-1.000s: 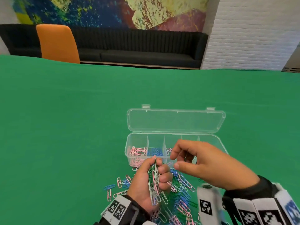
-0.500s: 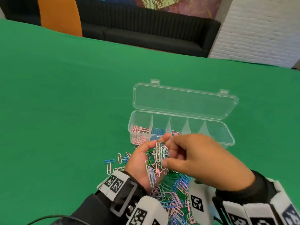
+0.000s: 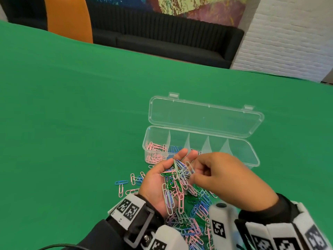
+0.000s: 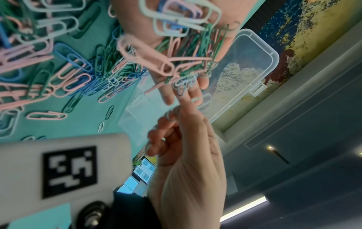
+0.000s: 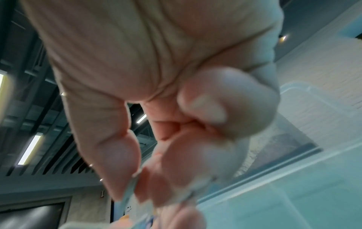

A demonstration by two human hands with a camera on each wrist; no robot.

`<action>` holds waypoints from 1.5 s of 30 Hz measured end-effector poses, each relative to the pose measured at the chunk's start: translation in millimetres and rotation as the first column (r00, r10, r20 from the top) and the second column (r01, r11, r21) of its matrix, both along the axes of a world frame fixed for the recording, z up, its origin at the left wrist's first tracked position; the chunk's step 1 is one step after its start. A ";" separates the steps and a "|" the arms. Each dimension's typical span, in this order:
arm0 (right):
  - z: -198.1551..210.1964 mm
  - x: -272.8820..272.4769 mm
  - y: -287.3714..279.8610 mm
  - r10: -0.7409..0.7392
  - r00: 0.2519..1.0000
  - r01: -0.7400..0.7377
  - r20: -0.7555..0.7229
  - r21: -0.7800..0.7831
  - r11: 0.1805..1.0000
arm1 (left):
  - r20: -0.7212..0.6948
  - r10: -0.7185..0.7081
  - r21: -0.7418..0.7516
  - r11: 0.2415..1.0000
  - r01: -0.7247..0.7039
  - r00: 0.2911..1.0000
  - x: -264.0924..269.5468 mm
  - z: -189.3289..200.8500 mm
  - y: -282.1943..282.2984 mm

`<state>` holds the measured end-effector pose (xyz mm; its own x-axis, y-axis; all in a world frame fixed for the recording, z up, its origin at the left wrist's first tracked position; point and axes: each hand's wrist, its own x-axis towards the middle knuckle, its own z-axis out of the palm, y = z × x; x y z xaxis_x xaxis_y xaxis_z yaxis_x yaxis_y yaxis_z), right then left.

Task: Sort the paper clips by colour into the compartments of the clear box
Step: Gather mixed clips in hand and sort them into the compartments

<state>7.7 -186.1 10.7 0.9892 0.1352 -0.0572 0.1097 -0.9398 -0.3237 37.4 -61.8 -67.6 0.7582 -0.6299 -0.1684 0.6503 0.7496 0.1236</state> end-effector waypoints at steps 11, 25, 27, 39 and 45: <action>-4.6 3.5 2.8 0.111 0.989 -0.119 0.101 0.080 0.990 | 0.014 -0.077 -0.040 0.996 0.077 0.997 0.3 -6.3 1.2; -9.7 4.1 -0.9 0.138 0.983 -0.141 0.124 0.012 0.990 | -0.012 -0.093 -0.049 0.995 0.092 0.996 -3.7 2.6 1.9; -7.0 2.7 -3.8 0.150 0.982 -0.152 0.112 0.009 0.988 | -0.010 -0.082 -0.030 0.996 0.082 0.997 -3.4 1.1 1.9; 23.0 1.5 -57.8 0.019 0.998 -0.034 0.060 0.265 0.964 | 0.013 -0.091 0.063 0.994 0.090 0.996 0.7 -6.5 2.2; 25.7 1.9 -73.6 -0.002 0.999 0.027 -0.044 0.567 0.823 | -0.013 -0.079 0.092 0.992 0.080 0.997 -1.3 0.1 0.1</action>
